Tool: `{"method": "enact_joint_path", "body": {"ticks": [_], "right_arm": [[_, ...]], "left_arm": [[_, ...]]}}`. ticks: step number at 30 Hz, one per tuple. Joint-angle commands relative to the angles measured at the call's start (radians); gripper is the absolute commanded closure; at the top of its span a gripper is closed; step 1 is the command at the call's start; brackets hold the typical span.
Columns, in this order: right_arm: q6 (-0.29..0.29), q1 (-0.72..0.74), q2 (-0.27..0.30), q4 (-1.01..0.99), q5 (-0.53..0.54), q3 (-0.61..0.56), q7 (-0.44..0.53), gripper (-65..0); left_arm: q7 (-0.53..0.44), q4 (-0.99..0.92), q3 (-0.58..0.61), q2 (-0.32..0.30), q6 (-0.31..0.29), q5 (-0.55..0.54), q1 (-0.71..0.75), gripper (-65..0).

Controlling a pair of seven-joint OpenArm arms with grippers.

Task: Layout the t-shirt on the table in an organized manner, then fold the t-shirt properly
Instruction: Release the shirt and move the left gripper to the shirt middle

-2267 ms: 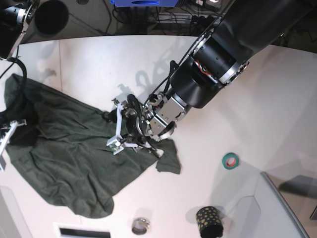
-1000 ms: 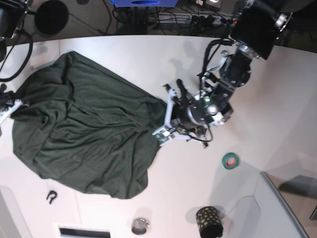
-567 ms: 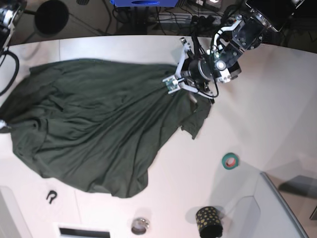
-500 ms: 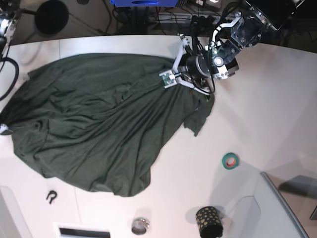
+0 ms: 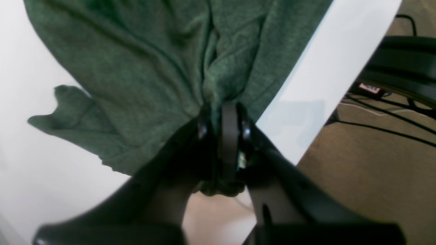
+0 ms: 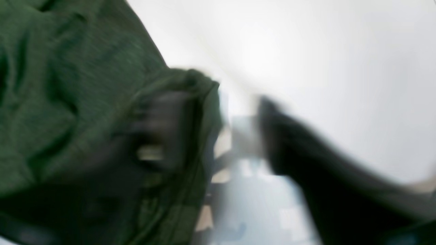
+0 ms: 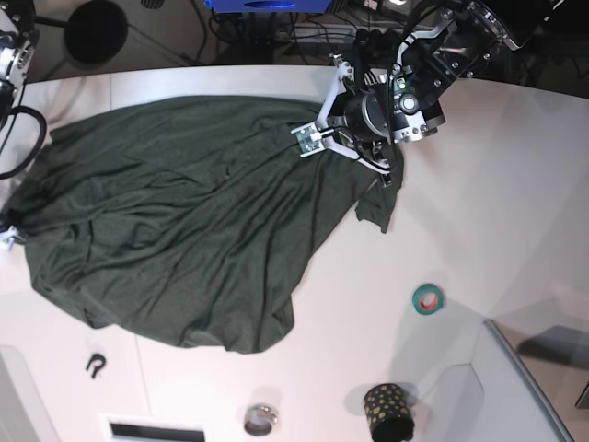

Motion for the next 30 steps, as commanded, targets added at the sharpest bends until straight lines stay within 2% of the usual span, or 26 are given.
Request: {"method": "enact_joint_path", "body": {"ticks": [1,3,5,6,8,11,14,15,17,19,20,21,22,23,24,27,30], "right_arm": [[0.001,0.006,0.024,0.027,0.004,0.005,0.018,-51.5],[0.001,-0.025,0.024,0.084,0.007,0.008,0.021,-52.5],[0.007,-0.083,0.021,0.187,0.010,0.009,0.023,-50.6],[0.025,-0.124,0.004,0.253,0.010,0.009,0.023,-49.8],[0.104,-0.213,-0.042,0.406,0.010,0.009,0.023,-49.5],[0.193,-0.327,-0.108,0.595,0.010,0.011,0.020,-49.5],[0.249,-0.405,-0.185,0.728,0.009,0.009,0.017,-49.5],[0.265,-0.427,-0.203,0.751,0.009,0.008,0.012,-49.5],[0.288,-0.454,-0.232,0.794,0.009,0.006,-0.026,-49.4],[0.314,-0.465,-0.269,0.811,0.009,0.003,-0.085,-45.9],[0.326,-0.465,-0.285,0.810,0.009,0.003,-0.106,-40.7],[0.349,-0.465,-0.297,0.804,0.009,0.003,-0.126,-31.8],[0.378,-0.465,-0.309,0.802,0.009,0.003,-0.141,-20.7],[0.406,-0.465,-0.320,0.802,0.009,0.003,-0.158,-8.1],[0.423,-0.463,-0.334,0.802,0.009,0.003,-0.175,0.0],[0.440,-0.460,-0.357,0.804,0.009,0.003,-0.232,-3.3],[0.440,-0.459,-0.361,0.794,0.009,0.000,-0.243,-0.2]], "left_arm": [[0.014,0.016,-0.007,0.001,0.004,0.003,-0.012,-2.8],[0.064,0.021,-0.005,0.024,0.004,0.003,-0.027,-13.7],[0.083,0.039,-0.002,0.029,0.004,0.003,-0.032,-25.3],[0.083,0.056,0.001,0.026,0.004,0.003,-0.033,-31.9],[0.083,0.085,-0.002,0.024,0.004,0.003,-0.027,-41.1],[0.083,0.119,-0.002,0.024,0.002,0.000,-0.027,-42.6],[0.077,0.150,-0.005,0.035,0.002,-0.006,-0.040,-42.6],[0.074,0.150,-0.007,0.046,0.002,-0.002,-0.047,-42.6],[0.063,0.133,-0.007,0.106,0.002,0.001,-0.098,-42.6],[0.061,0.058,-0.007,0.169,0.004,0.003,-0.165,-42.1],[0.061,0.009,-0.007,0.202,0.006,0.003,-0.202,-39.7],[0.060,-0.056,-0.007,0.244,0.006,0.003,-0.244,-32.9],[0.049,-0.122,-0.007,0.282,0.006,0.003,-0.280,-21.9],[0.017,-0.188,-0.007,0.322,0.006,0.003,-0.316,-7.7],[-0.018,-0.243,-0.007,0.351,0.006,0.003,-0.340,0.0],[-0.129,-0.470,-0.001,0.434,0.006,0.003,-0.420,0.0],[-0.238,-0.711,-0.004,0.495,0.006,0.023,-0.486,0.0]]}}
